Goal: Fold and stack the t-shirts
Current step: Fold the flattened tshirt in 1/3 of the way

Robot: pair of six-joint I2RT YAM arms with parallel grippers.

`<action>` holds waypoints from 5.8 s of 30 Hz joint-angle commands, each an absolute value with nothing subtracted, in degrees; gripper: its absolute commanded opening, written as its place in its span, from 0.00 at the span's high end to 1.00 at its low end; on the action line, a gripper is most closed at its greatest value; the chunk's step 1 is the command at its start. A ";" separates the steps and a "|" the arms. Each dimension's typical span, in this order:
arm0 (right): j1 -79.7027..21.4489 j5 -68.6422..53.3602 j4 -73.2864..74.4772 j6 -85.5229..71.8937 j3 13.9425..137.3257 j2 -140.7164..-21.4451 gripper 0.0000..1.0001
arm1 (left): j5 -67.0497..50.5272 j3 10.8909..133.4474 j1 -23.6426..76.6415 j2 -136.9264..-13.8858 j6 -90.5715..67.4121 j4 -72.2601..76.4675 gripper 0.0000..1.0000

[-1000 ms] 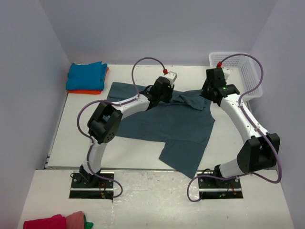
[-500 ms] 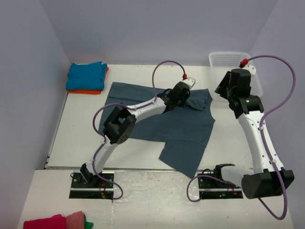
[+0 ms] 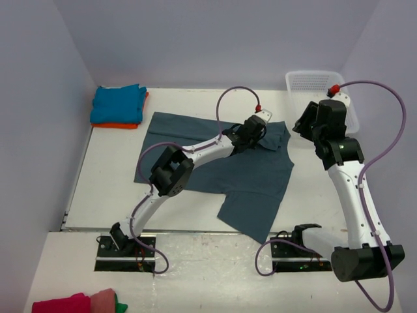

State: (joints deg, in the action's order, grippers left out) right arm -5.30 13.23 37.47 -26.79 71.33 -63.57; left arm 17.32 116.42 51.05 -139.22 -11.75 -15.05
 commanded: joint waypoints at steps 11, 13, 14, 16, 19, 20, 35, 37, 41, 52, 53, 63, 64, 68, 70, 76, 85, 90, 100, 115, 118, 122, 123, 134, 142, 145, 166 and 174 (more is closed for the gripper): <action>-5.27 10.20 37.62 -25.40 70.66 -60.56 0.50 | 20.22 123.48 51.15 -143.35 -8.44 -17.40 0.66; -5.27 10.19 37.62 -25.49 70.40 -60.73 0.50 | 20.48 123.49 51.24 -143.35 -8.44 -17.23 0.63; -5.27 10.11 37.36 -25.40 70.23 -60.73 0.50 | 20.48 123.49 51.15 -143.35 -8.35 -17.14 0.63; -5.27 9.84 37.18 -25.49 69.88 -60.82 0.50 | 21.27 123.31 51.15 -143.26 -8.18 -16.88 0.62; -5.27 9.06 36.91 -25.49 69.70 -61.08 0.50 | 22.06 123.40 51.07 -143.61 -7.91 -16.44 0.62; -5.27 8.88 36.91 -25.49 69.70 -61.08 0.50 | 22.15 123.57 50.98 -143.79 -7.91 -16.44 0.63; -5.27 6.95 36.39 -25.58 68.12 -60.91 0.50 | 22.58 122.87 49.75 -143.27 -8.26 -15.64 1.00; -5.36 6.94 35.95 -25.49 67.42 -61.26 0.50 | 22.59 121.30 49.75 -142.30 -8.26 -15.03 1.00; -5.36 6.68 36.03 -25.49 66.88 -62.75 0.50 | 21.63 118.04 49.83 -139.05 -8.53 -13.27 1.00; -5.27 4.84 35.77 -25.22 66.62 -63.28 0.50 | 20.92 116.98 50.36 -138.96 -9.32 -12.57 0.70; -5.27 4.92 35.95 -25.31 66.88 -63.37 0.50 | 20.74 116.81 50.45 -138.87 -9.32 -12.39 0.69; -5.36 4.31 35.86 -25.22 66.44 -63.19 0.50 | 18.63 115.75 50.89 -137.20 -9.76 -10.55 0.68; -5.27 4.31 36.03 -25.31 66.45 -63.11 0.50 | 18.63 115.93 50.98 -137.37 -9.67 -10.46 0.68; -5.27 4.13 35.95 -25.14 66.45 -62.93 0.50 | 18.46 116.10 50.89 -137.29 -9.41 -10.37 0.68; -5.27 4.39 36.38 -24.96 66.88 -63.10 0.50 | 18.11 116.28 50.98 -137.46 -9.49 -10.20 0.68; -5.36 4.48 36.74 -24.79 67.50 -62.49 0.50 | 19.24 119.88 50.98 -140.88 -8.61 -11.69 0.66; -5.27 4.66 37.44 -24.17 67.50 -61.70 0.50 | 19.51 120.76 50.80 -143.08 -7.56 -10.37 0.65; -5.36 3.69 37.27 -24.43 67.85 -60.03 0.50 | 18.99 121.64 50.63 -144.05 -7.47 -10.99 0.64; -5.27 2.55 37.09 -24.70 67.06 -60.55 0.50 | 19.42 120.68 50.01 -144.05 -7.65 -11.16 0.66; -5.27 0.35 36.39 -25.40 66.01 -60.03 0.50 | 21.18 115.75 48.43 -141.68 -7.82 -9.84 0.70; -5.36 0.35 36.47 -25.40 66.09 -60.47 0.49 | 21.09 115.49 48.25 -141.42 -8.09 -9.41 0.73; -5.36 0.35 35.86 -25.58 65.57 -61.00 0.50 | 21.44 114.00 48.25 -139.40 -8.17 -8.27 0.80; -5.36 0.35 35.86 -25.75 65.48 -61.34 0.50 | 21.45 112.95 48.25 -138.87 -8.43 -7.91 0.82; -8.79 2.98 35.95 -25.93 64.95 -64.94 0.50 | 21.97 109.95 48.78 -133.16 -8.44 -7.03 1.00; -11.95 6.85 36.82 -26.28 66.18 -69.43 0.50 | 23.64 104.25 49.75 -126.84 -8.44 -7.21 1.00; -12.30 7.73 37.88 -26.28 67.32 -70.92 0.49 | 23.29 101.17 49.92 -124.46 -9.49 -7.38 1.00; -12.39 8.89 42.19 -31.02 74.26 -85.51 0.31 | 22.68 82.97 54.49 -114.70 -17.84 -9.41 1.00; -11.43 4.31 38.14 -34.36 75.23 -95.69 0.42 | 22.06 83.94 54.58 -114.96 -17.23 -8.88 1.00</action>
